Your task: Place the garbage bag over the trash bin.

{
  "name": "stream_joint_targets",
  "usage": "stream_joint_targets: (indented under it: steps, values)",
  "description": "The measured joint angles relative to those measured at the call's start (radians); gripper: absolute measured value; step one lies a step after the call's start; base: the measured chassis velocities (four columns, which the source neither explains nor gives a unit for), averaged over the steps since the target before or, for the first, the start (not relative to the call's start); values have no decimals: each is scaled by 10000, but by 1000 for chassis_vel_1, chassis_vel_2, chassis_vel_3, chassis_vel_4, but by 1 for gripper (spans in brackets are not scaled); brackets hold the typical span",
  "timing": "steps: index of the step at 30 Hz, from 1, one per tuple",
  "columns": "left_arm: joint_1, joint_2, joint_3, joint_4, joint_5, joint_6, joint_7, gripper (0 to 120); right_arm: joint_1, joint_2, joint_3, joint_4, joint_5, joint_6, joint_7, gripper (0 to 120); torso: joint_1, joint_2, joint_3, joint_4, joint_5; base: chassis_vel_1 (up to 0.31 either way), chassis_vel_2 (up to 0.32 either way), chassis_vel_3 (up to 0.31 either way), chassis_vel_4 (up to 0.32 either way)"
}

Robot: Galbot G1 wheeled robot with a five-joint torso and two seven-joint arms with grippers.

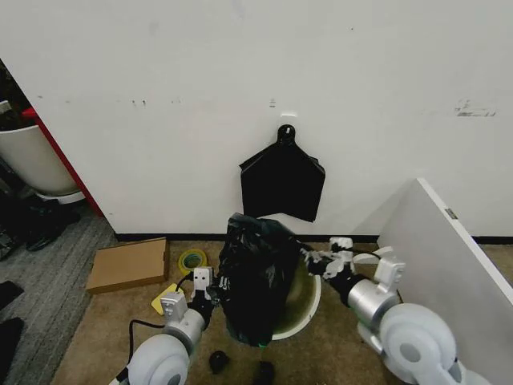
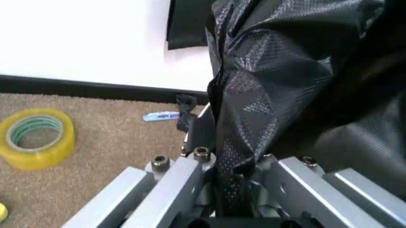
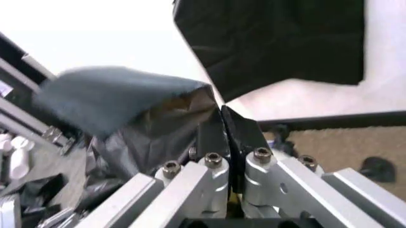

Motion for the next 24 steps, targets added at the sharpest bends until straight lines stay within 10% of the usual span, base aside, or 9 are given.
stream_joint_targets:
  steps: [24]
  values:
    - [-69,49,32,41,-52,-97,155,1,-181,-657,1185,-1058,311,-1324,250,0,0,0,0,1,-1,0,0,0,0]
